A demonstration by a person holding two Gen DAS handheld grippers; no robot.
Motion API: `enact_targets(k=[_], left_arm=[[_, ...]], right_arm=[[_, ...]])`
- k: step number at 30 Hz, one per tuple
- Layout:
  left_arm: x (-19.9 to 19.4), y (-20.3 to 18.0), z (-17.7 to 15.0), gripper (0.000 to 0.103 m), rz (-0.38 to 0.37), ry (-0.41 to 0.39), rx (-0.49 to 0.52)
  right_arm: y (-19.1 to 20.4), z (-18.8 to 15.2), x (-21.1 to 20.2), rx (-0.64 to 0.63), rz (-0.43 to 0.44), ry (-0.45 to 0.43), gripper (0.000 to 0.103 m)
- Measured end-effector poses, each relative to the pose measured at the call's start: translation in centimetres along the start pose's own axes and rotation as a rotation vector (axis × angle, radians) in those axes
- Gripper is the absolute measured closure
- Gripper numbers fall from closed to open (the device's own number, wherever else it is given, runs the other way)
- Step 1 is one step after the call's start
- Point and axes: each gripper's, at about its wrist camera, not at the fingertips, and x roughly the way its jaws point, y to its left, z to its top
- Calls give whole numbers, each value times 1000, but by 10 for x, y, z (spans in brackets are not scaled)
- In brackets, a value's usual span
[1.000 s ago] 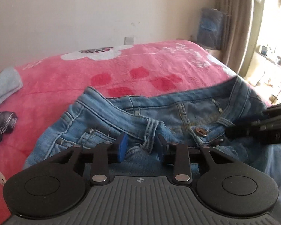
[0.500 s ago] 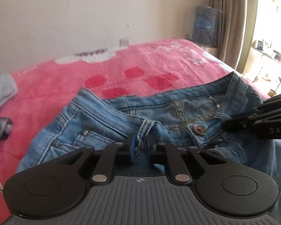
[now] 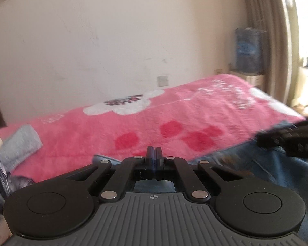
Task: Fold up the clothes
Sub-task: 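Lay the waistband flat on the bed with both grippers, spreading it apart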
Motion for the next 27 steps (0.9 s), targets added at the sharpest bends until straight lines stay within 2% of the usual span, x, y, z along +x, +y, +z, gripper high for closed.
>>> enact_targets(k=[3, 5, 9, 12, 15, 16, 19, 21, 23, 25, 27], left_arm=[[21, 8, -10, 103, 44, 74, -53], [19, 17, -16, 103, 35, 82, -110], [-1, 36, -20, 103, -25, 66, -201], [-17, 43, -24, 102, -89, 76, -196], [-33, 44, -33, 93, -118, 86, -170], [-36, 44, -37, 87, -113, 89, -160], [-41, 41, -52, 82, -72, 71, -86], [-39, 43, -56, 82, -58, 74, -93], [-38, 45, -55, 82, -53, 70, -118], [-37, 46, -54, 81, -52, 69, -129], [-31, 43, -53, 81, -41, 76, -100]], right_arm=[[-7, -10, 25, 18, -18, 35, 96], [-6, -18, 33, 4, -28, 25, 97], [-7, -21, 41, 4, -27, 12, 97], [-4, -15, 48, -14, -35, 16, 97], [-1, -12, 52, -40, -42, 26, 97], [-1, -11, 51, -46, -39, 30, 97], [-10, -5, 43, 1, 5, 57, 95], [-16, -1, 27, 48, 34, 66, 94], [-17, -1, 4, 75, 80, 33, 93], [-9, -4, -12, 50, 134, 31, 93], [8, -8, -11, -6, 202, 90, 93]])
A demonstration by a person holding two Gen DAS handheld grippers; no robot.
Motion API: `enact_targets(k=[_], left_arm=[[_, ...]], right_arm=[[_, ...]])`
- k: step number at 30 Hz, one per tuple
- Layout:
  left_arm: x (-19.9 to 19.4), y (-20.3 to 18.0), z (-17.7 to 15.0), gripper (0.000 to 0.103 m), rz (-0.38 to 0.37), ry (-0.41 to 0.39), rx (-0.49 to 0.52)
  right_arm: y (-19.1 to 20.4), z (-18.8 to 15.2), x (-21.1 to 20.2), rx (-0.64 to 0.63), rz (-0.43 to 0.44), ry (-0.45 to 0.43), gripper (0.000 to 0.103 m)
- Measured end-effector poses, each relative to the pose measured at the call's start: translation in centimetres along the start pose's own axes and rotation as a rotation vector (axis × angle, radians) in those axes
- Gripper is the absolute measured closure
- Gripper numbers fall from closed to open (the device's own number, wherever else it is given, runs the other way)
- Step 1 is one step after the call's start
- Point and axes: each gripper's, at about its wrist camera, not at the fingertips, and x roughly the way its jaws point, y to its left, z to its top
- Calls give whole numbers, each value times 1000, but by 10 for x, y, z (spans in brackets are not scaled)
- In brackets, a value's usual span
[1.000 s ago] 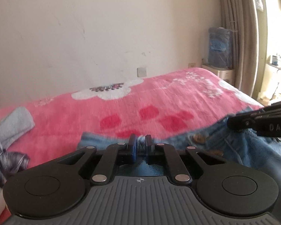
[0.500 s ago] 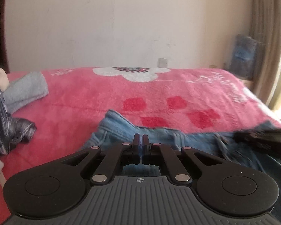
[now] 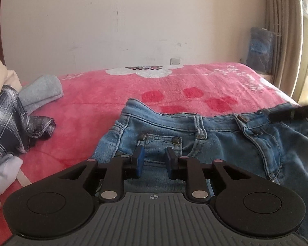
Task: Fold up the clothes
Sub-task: 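Lay the waistband flat on the bed with both grippers, spreading it apart, then open both grippers and release the waistband, pulling back from the jeans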
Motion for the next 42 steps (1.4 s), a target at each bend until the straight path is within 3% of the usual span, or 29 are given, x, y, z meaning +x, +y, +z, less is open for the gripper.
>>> enact_targets(k=[1, 3, 18, 24, 26, 29, 32, 34, 36, 40, 42], left_arm=[[4, -2, 0, 81, 10, 8, 20], [12, -9, 2, 81, 35, 19, 61], [50, -22, 14, 81, 125, 18, 157], [44, -38, 16, 81, 182, 15, 267], [29, -32, 22, 74, 171, 15, 241], [-9, -14, 23, 67, 112, -5, 135], [-44, -2, 14, 55, 65, 31, 78], [-65, 2, 6, 54, 43, 75, 43], [-90, 3, 1, 54, -2, 101, 11], [-142, 6, -10, 43, -91, 141, -41], [-170, 3, -13, 39, -127, 139, -27]], right_arm=[[8, -3, 8, -36, -1, 43, 93], [20, -7, 33, -91, -98, 122, 93], [12, -10, 59, -39, -130, 54, 92], [15, -12, 60, -35, -142, 41, 91], [7, -2, 47, 27, -95, 58, 91], [-11, 4, -6, 138, 10, -26, 91], [-26, 0, -42, 134, -46, -35, 91], [-37, -4, -51, 128, -94, -14, 91], [-53, -11, -53, 203, -147, 18, 91], [-74, -29, -91, 399, -60, -4, 91], [-71, -41, -118, 396, -44, 14, 89]])
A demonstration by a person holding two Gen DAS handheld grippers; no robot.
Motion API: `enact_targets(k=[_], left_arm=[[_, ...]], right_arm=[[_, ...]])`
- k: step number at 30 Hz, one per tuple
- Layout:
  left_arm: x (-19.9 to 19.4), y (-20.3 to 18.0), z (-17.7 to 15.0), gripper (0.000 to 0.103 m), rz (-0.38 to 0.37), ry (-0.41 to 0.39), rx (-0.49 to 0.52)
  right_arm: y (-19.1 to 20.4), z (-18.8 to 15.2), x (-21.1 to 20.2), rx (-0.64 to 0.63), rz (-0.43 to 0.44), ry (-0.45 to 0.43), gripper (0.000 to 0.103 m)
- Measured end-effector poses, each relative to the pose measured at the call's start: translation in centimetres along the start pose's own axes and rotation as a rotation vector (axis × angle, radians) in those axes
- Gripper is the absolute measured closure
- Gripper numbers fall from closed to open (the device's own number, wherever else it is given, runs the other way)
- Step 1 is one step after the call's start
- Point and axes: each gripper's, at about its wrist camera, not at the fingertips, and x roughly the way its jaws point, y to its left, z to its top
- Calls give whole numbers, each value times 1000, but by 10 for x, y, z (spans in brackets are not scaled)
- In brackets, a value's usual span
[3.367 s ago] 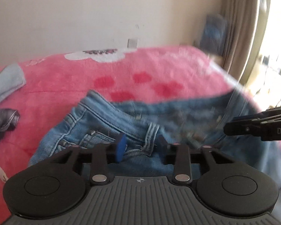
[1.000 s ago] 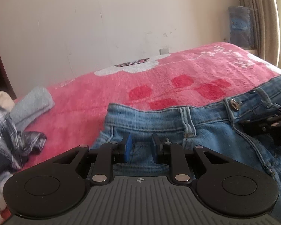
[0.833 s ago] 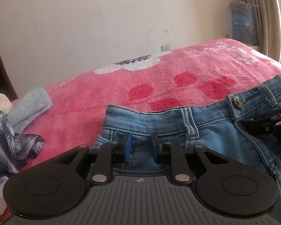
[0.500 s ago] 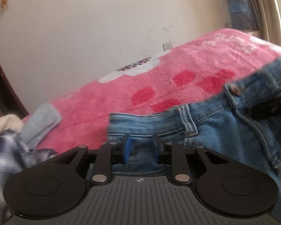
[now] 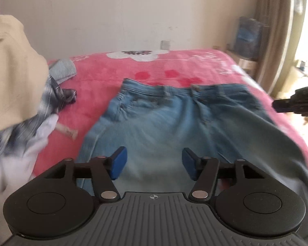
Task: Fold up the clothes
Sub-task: 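Open both grippers and release the waistband, pulling back from the jeans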
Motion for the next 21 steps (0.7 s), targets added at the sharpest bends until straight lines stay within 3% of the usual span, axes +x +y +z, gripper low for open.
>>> enact_targets(k=[4, 8, 16, 21], left_arm=[[-57, -11, -18, 27, -56, -22, 25], [-112, -24, -48, 7, -122, -25, -8], [-188, -66, -106, 7, -229, 40, -204], [-223, -120, -113, 7, -194, 68, -101]], right_arm=[[-6, -22, -53, -1, 22, 40, 88], [-12, -60, -111, 70, 60, 86, 88], [-23, -167, -236, 121, 111, 127, 79], [-44, -226, -304, 245, 194, 84, 71]])
